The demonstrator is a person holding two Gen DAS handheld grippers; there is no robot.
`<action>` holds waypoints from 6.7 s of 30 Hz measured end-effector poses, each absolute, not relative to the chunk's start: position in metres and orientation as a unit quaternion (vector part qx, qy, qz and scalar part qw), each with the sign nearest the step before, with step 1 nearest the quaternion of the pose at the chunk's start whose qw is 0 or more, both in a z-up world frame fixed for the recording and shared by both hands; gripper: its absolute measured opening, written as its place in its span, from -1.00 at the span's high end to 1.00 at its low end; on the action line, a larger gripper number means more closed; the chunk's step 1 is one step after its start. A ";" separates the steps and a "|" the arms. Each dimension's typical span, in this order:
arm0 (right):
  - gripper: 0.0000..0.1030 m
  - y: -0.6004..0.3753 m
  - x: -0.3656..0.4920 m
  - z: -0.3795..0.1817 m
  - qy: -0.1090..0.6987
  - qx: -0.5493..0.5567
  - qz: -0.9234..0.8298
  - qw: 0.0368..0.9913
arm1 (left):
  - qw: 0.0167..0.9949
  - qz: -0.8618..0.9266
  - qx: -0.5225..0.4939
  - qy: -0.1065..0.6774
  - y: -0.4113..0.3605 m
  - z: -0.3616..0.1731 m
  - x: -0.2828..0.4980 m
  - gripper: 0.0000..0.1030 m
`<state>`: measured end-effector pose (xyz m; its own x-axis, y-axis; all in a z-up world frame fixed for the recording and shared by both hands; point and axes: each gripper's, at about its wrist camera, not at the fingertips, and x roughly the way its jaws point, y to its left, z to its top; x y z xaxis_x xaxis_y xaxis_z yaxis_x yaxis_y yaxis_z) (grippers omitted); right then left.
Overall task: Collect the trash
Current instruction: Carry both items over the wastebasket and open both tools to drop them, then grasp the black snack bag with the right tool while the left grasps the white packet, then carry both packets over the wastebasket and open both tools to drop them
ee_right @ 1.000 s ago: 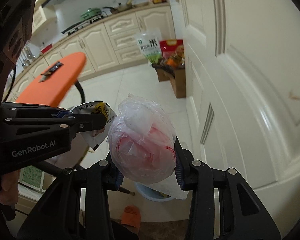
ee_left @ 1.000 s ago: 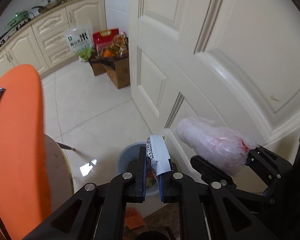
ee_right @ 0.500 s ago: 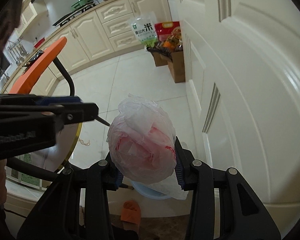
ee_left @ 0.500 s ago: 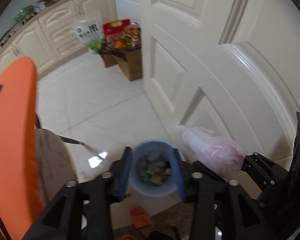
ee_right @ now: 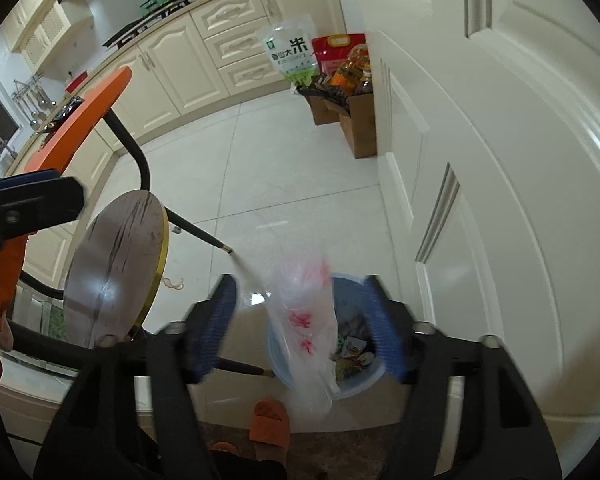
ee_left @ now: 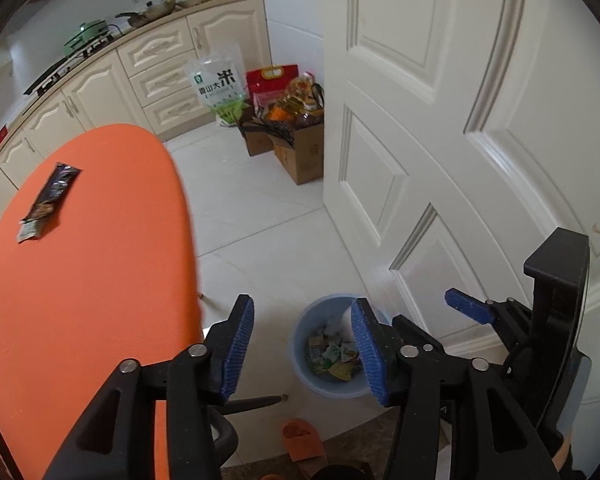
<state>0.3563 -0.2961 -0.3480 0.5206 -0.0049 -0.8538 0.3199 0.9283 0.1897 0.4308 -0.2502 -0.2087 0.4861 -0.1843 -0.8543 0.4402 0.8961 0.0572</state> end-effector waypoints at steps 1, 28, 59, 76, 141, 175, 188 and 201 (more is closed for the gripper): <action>-0.27 -0.295 0.357 -0.345 0.479 0.163 -0.094 0.858 | 0.854 -0.182 0.132 0.470 -0.246 -0.204 0.428 0.04; -0.49 -0.099 0.468 -0.169 0.387 0.064 0.023 0.920 | 0.943 -0.037 0.015 0.331 0.029 -0.074 0.355 -0.74; 0.60 -0.026 0.674 -0.271 0.483 -0.024 0.037 0.874 | 0.903 0.016 -0.026 0.429 0.106 -0.133 0.545 -0.74; 0.96 0.008 0.645 -0.282 0.519 0.070 0.259 0.811 | 0.895 0.057 -0.060 0.439 0.138 -0.132 0.509 -0.74; 0.97 -0.052 0.511 -0.186 0.412 0.075 0.152 0.895 | 0.899 -0.057 -0.065 0.430 0.094 -0.118 0.438 0.77; 0.67 -0.301 0.377 -0.290 0.463 0.154 -0.046 0.872 | 0.847 -0.221 0.100 0.474 -0.215 -0.182 0.435 0.76; 0.23 -0.303 0.355 -0.293 0.468 0.125 -0.082 0.871 | 0.834 -0.225 0.124 0.489 -0.244 -0.212 0.453 0.75; 0.08 -0.316 0.346 -0.286 0.465 0.124 -0.108 0.870 | 0.827 -0.224 0.143 0.495 -0.249 -0.226 0.460 0.02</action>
